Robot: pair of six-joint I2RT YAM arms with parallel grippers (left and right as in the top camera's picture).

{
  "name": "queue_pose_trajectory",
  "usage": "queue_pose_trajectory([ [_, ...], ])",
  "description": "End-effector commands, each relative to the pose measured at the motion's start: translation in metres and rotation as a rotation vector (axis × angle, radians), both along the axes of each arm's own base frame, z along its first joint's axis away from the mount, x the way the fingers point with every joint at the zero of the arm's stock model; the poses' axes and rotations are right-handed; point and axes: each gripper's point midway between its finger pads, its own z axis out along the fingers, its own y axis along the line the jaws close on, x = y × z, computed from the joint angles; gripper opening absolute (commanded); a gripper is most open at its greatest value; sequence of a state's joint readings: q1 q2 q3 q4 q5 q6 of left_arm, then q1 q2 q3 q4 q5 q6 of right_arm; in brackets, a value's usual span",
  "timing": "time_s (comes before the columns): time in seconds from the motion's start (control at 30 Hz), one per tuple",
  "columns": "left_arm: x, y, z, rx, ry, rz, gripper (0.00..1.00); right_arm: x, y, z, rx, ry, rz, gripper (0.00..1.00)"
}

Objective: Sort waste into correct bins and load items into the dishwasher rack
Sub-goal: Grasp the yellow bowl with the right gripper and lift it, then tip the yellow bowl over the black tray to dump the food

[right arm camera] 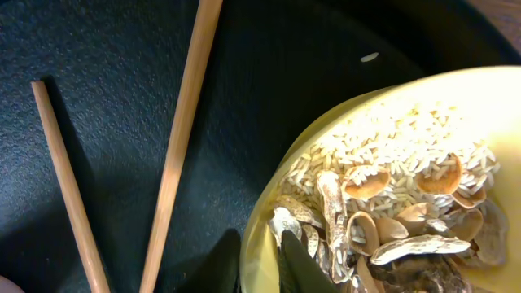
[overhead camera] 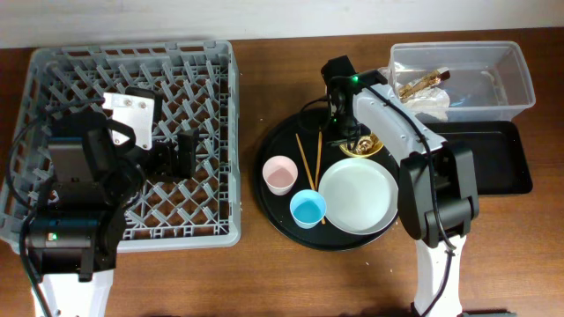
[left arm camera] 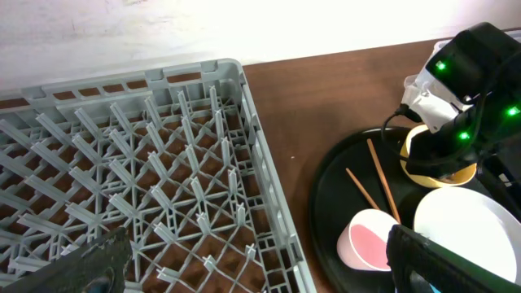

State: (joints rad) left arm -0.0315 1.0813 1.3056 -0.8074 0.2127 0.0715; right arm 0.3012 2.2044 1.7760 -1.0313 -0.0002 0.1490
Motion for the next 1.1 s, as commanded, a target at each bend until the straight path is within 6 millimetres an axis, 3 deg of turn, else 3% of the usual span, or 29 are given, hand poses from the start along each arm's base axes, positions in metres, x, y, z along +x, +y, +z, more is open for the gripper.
queue_pose_trajectory([
  [0.0, 0.001, -0.001, 0.007, 0.01, -0.021, -0.01, 0.99, -0.012, -0.003, -0.02, -0.03, 0.042, 0.007, 0.18],
  [0.13, 0.001, -0.001, 0.007, 0.01, -0.021, -0.01, 0.99, -0.017, -0.005, -0.025, -0.035, 0.059, 0.008, 0.04],
  [0.23, 0.001, -0.001, 0.007, 0.01, -0.021, -0.01, 0.99, -0.01, -0.005, -0.005, -0.04, 0.035, 0.006, 0.04],
  [0.37, 0.001, -0.001, 0.007, 0.01, -0.021, -0.01, 0.99, 0.005, -0.003, 0.066, -0.021, -0.059, 0.002, 0.04],
  [0.43, 0.001, -0.001, 0.007, 0.01, -0.021, -0.01, 0.99, -0.002, -0.007, 0.116, -0.014, -0.086, -0.002, 0.04],
  [0.5, 0.001, -0.001, 0.007, 0.01, -0.021, -0.01, 0.99, -0.021, -0.025, 0.166, 0.0, -0.104, -0.031, 0.04],
  [0.57, 0.001, -0.001, 0.007, 0.01, -0.021, -0.01, 0.99, -0.041, -0.04, 0.19, 0.056, -0.09, -0.043, 0.04],
  [0.63, 0.001, -0.001, 0.007, 0.01, -0.021, -0.01, 0.99, -0.049, -0.054, 0.203, 0.105, -0.094, -0.066, 0.04],
  [0.73, 0.001, -0.001, 0.007, 0.01, -0.021, -0.01, 0.99, -0.055, -0.069, 0.213, 0.249, -0.085, -0.001, 0.04],
  [0.8, 0.001, -0.001, 0.007, 0.01, -0.021, -0.01, 0.99, -0.055, -0.084, 0.209, 0.294, -0.076, 0.001, 0.04],
  [1.07, 0.001, -0.001, 0.007, 0.01, -0.021, -0.01, 0.99, -0.053, -0.142, 0.158, 0.569, -0.067, -0.115, 0.04],
])
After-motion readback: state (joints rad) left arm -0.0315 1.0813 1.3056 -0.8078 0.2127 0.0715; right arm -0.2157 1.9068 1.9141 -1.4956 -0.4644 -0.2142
